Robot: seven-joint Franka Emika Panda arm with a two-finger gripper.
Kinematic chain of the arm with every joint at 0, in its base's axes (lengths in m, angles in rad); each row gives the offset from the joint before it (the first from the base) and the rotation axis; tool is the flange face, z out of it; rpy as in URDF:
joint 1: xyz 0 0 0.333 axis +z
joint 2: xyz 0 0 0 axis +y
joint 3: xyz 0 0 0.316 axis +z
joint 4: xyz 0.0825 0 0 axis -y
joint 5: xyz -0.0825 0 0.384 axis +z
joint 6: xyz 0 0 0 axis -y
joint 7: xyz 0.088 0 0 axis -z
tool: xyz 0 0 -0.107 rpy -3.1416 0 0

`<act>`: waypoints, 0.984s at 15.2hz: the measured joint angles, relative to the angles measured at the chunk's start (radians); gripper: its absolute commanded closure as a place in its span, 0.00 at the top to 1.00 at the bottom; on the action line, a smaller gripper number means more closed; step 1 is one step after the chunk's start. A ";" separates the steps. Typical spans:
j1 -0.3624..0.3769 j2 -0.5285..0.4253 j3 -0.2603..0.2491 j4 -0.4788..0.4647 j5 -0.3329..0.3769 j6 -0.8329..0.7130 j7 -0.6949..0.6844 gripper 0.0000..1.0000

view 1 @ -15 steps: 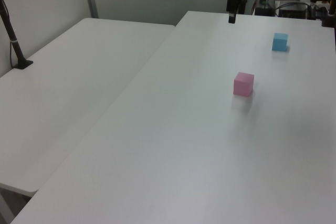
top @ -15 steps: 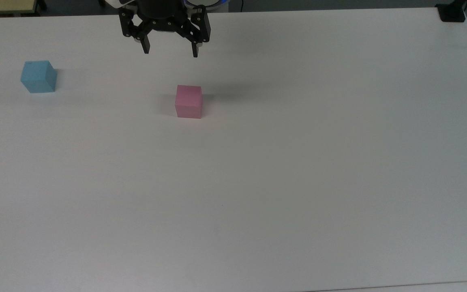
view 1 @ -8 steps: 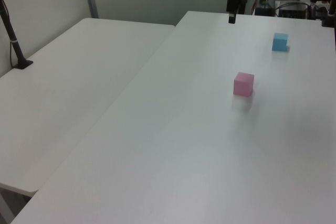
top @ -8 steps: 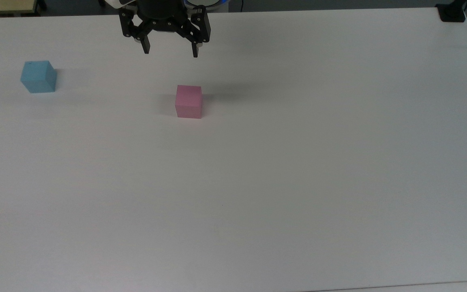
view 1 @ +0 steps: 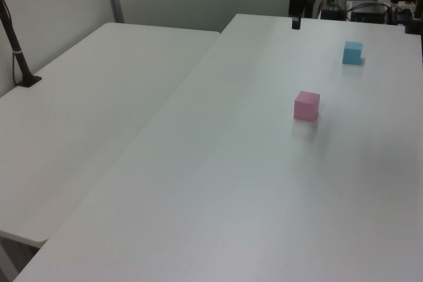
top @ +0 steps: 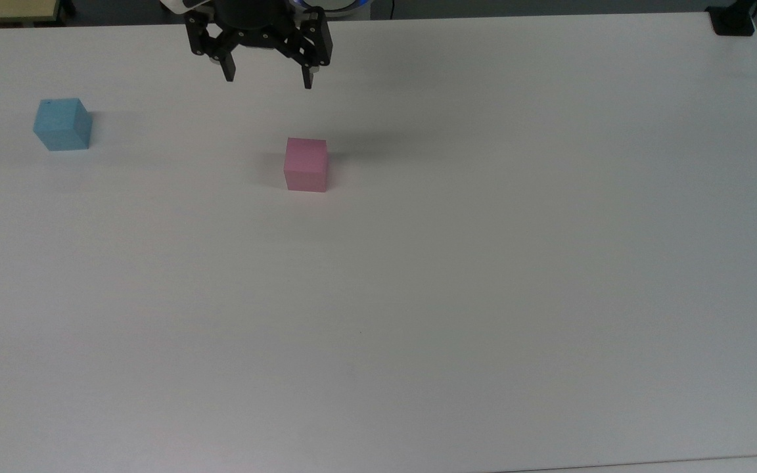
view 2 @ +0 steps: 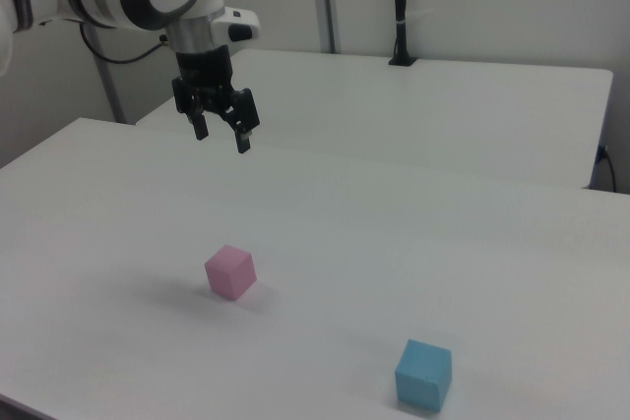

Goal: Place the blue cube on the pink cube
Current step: 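Move the open gripper over to the light-blue cube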

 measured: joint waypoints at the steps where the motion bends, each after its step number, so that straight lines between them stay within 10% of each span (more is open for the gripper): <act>1: -0.008 0.000 -0.002 0.000 -0.008 -0.006 0.000 1.00; 5: -0.063 -0.003 -0.039 0.001 -0.070 -0.008 -0.016 1.00; 10: -0.077 -0.004 -0.237 -0.010 -0.086 -0.010 -0.291 1.00; 15: -0.129 0.014 -0.319 -0.125 -0.082 0.151 -0.498 1.00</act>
